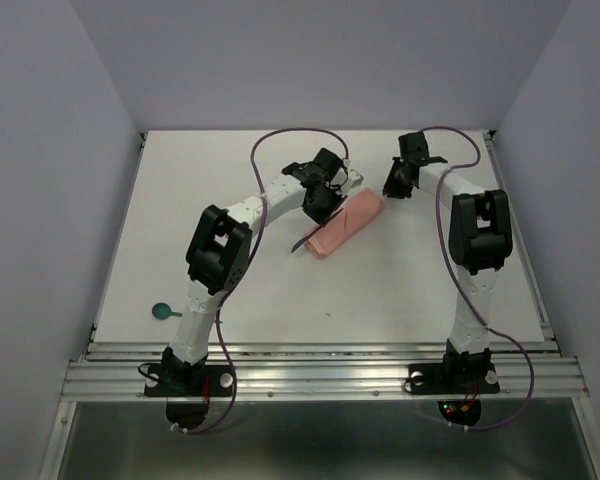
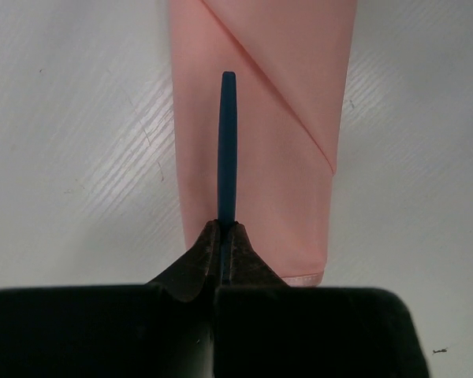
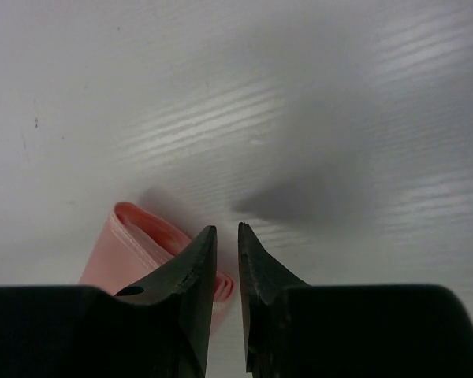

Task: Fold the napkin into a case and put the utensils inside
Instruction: Stuff the knife into the folded napkin.

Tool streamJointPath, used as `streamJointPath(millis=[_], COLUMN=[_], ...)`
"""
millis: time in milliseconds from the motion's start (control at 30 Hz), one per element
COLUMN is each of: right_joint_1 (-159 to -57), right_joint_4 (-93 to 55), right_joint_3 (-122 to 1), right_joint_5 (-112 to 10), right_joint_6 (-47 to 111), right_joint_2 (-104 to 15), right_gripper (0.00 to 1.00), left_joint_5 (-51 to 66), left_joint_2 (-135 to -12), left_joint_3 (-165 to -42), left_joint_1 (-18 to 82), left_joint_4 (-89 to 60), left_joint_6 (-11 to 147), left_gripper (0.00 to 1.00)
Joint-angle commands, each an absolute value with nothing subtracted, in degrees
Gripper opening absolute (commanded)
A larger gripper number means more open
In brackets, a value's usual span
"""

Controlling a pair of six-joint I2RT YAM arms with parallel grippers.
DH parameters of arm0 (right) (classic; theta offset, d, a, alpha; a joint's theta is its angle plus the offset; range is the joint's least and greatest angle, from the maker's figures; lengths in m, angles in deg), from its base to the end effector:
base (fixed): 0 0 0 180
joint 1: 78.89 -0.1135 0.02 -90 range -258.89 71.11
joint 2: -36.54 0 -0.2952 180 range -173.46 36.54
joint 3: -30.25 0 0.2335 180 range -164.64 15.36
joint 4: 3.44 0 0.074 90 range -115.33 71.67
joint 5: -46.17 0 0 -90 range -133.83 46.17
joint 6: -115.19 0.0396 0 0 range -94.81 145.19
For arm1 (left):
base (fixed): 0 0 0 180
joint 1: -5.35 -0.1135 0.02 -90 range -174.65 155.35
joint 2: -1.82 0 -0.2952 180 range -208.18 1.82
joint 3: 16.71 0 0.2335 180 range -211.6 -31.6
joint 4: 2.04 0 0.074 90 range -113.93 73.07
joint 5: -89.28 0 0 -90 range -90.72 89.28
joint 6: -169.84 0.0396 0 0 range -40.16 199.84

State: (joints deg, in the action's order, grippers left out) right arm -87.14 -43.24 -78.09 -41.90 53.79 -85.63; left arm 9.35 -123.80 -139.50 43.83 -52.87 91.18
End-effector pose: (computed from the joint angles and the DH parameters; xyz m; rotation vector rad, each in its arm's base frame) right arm 0.4666 0.0663 0.2161 0.4589 2.4781 0.2214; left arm 0.3809 -0.3116 0.2509 1.1341 2.2680 -0.4123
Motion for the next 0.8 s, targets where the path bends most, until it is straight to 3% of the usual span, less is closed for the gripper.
streamJointPath(millis=[0,767], right_joint_1=[-86.8,-90.8], right_joint_4=[-42.2,-43.5], right_joint_3=[-83.8,-86.9], right_joint_5=[-45.4,-51.0], right_joint_6=[53.9,51.3], right_joint_2=[-88.8,-91.8], right_gripper=[0.23,0.23], left_joint_5=[8.6,7.8], left_joint_2=[-124.0,-132.3], left_joint_3=[-142.9,-149.5], left_joint_1=[44.4,44.4], left_joint_4=[-54.7,-58.5], left_joint_6=[91.2,87.1], left_gripper=[0.0,0.0])
